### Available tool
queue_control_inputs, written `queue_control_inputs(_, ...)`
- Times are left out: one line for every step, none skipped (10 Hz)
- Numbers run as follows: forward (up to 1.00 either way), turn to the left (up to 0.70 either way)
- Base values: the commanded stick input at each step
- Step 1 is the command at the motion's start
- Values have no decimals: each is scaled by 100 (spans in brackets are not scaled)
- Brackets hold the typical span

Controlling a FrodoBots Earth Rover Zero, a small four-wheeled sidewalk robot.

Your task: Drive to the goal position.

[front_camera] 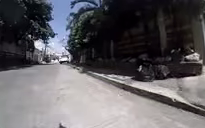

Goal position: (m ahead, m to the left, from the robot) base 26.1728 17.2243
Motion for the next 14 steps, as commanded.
queue_control_inputs(70, 35)
queue_control_inputs(70, 35)
queue_control_inputs(70, 35)
queue_control_inputs(70, 35)
queue_control_inputs(70, 19)
queue_control_inputs(70, 0)
queue_control_inputs(70, 0)
queue_control_inputs(70, 0)
queue_control_inputs(70, 0)
queue_control_inputs(70, 0)
queue_control_inputs(70, 0)
queue_control_inputs(70, 0)
queue_control_inputs(70, 22)
queue_control_inputs(70, 35)
